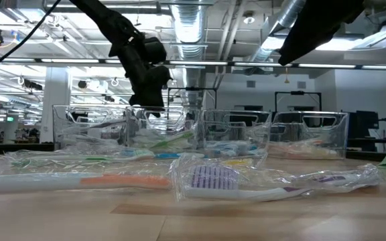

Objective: Pick & Place Toothbrushes
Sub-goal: Put the green toothbrush into the middle left transparent bin

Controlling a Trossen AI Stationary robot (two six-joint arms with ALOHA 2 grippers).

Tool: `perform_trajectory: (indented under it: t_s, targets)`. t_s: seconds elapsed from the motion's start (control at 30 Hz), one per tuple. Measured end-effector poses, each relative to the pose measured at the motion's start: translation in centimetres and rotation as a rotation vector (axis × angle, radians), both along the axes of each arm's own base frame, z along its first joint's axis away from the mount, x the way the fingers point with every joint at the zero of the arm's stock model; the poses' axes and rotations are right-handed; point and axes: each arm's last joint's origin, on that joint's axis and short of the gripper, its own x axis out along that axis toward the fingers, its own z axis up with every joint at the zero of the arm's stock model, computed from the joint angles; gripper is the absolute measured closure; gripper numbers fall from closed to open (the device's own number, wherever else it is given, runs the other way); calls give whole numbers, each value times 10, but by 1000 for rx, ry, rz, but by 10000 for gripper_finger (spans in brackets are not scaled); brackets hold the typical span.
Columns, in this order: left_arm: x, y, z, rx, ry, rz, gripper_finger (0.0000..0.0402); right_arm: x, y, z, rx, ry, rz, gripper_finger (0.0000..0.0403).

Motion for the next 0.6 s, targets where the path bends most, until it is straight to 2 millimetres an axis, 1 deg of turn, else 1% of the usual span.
perform_trajectory:
  t_s: [0.13,0.27,0.37,0.6]
  targets:
    - [2,-3,1,2,-3,-9,237,0,0,0,-2,2,1,117]
    - [1,-8,9,15,-20,-19,235,1,1,1,10,-17,1,117]
    - [1,-15,19,21,-49,-39,234,3,2,2,22,-35,2,117]
    - [-6,-37,50,66,-115,-84,234,3,3,2,27,-38,3,117]
